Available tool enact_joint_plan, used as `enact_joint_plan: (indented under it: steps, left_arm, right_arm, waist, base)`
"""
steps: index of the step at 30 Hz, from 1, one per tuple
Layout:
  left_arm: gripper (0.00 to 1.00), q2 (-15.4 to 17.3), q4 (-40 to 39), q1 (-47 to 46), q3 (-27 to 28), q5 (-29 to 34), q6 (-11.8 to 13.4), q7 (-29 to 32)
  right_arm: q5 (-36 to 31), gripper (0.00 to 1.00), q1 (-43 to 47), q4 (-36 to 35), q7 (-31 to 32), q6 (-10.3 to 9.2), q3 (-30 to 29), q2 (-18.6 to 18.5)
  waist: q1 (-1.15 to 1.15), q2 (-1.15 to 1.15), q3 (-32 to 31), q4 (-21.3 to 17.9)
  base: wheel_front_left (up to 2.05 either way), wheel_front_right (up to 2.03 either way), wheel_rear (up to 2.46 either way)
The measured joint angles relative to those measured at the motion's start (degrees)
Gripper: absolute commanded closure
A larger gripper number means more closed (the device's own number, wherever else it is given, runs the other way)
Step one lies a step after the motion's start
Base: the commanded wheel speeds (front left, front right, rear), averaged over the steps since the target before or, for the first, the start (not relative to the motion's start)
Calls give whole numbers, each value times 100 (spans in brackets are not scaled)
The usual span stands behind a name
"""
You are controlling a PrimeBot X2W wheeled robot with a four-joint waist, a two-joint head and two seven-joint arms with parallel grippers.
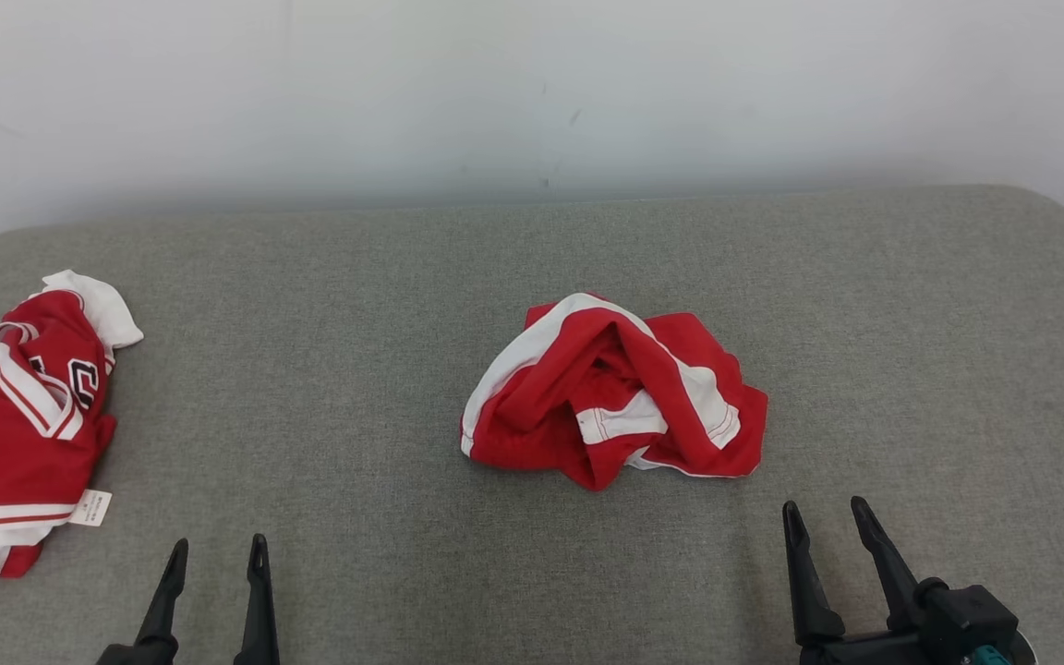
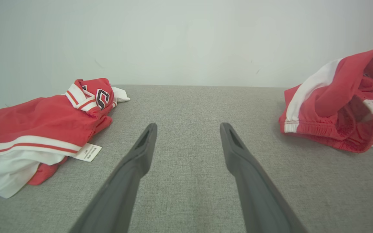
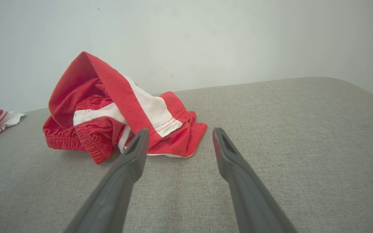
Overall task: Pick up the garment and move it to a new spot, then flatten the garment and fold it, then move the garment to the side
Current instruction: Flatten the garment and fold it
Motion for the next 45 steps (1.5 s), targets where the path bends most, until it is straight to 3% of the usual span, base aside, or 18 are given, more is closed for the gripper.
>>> enact_joint_plan:
  steps: [35, 45]
  left_arm:
    - [0, -2, -1, -4, -204, -180, 63, 1]
    - [0, -2, -29, -249, -474, -301, 109, 1]
  right_arm:
    - [-183, 0, -272, 74, 0, 0, 12, 0]
    - [-382, 0, -1302, 1014, 1, 0, -167, 2]
  waist:
    - [0, 0, 2, 91]
    - [0, 0, 288, 307]
  base:
    - [0, 0, 0]
    - [0, 0, 0]
